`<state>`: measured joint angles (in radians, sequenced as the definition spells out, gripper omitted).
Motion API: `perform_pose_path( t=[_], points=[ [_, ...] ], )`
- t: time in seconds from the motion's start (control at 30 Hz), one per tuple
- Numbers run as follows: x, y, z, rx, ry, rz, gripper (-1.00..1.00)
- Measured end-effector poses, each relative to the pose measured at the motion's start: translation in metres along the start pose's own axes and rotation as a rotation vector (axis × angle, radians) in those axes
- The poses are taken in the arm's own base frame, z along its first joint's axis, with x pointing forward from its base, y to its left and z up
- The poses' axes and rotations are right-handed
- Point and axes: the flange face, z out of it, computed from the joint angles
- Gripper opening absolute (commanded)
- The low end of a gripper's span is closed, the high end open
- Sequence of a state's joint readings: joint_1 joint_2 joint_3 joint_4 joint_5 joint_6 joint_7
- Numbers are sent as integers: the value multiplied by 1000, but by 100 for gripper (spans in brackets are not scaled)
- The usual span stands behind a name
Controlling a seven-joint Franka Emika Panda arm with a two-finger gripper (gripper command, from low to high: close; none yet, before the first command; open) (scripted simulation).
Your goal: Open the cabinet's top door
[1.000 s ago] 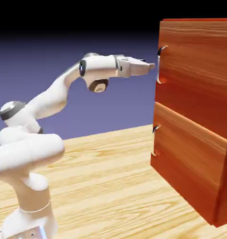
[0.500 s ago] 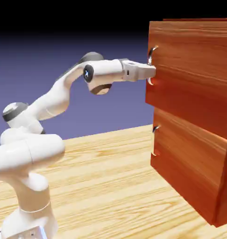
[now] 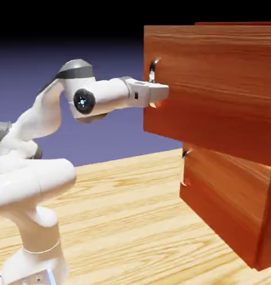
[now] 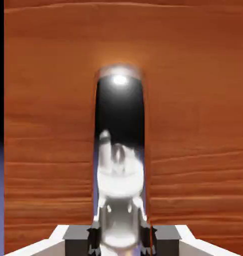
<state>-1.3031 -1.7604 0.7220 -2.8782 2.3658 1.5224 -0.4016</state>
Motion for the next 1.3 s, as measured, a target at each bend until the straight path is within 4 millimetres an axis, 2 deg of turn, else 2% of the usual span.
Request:
perform_pose_path(
  t=[0.3, 0.63, 1.3],
  points=[
    [19, 19, -60, 110, -111, 0, -100],
    [50, 50, -123, 237, -237, 0, -100],
    [128, 128, -218, 483, -484, 0, -100]
  ],
)
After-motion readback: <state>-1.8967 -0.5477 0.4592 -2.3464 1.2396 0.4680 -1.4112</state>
